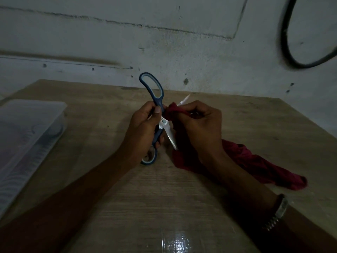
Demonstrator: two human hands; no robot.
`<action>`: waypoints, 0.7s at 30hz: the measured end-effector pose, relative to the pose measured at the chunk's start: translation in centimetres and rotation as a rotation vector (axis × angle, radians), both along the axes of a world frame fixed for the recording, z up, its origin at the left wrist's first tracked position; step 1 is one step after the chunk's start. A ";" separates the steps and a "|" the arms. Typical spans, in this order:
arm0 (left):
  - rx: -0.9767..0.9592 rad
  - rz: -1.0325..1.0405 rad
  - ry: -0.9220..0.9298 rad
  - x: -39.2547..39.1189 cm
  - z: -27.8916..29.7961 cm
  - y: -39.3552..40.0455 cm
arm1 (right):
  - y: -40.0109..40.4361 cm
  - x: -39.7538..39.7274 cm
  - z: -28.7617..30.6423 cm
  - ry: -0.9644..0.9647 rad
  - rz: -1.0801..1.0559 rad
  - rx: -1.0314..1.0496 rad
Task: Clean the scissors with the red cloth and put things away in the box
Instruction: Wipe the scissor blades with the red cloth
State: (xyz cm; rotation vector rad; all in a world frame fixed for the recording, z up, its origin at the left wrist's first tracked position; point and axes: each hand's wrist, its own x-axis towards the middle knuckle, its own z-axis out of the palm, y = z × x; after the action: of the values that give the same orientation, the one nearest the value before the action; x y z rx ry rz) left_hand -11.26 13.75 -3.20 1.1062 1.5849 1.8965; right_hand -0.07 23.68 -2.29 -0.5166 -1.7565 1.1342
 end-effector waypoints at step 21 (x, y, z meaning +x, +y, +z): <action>-0.084 -0.023 0.012 -0.1 0.2 0.2 | 4.2 0.9 1.2 0.121 -0.044 -0.389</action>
State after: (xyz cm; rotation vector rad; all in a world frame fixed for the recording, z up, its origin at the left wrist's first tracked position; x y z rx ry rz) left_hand -11.34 13.99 -3.04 1.0977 1.6359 1.7948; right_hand 0.81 27.90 -1.11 -0.6996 -1.4184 1.4537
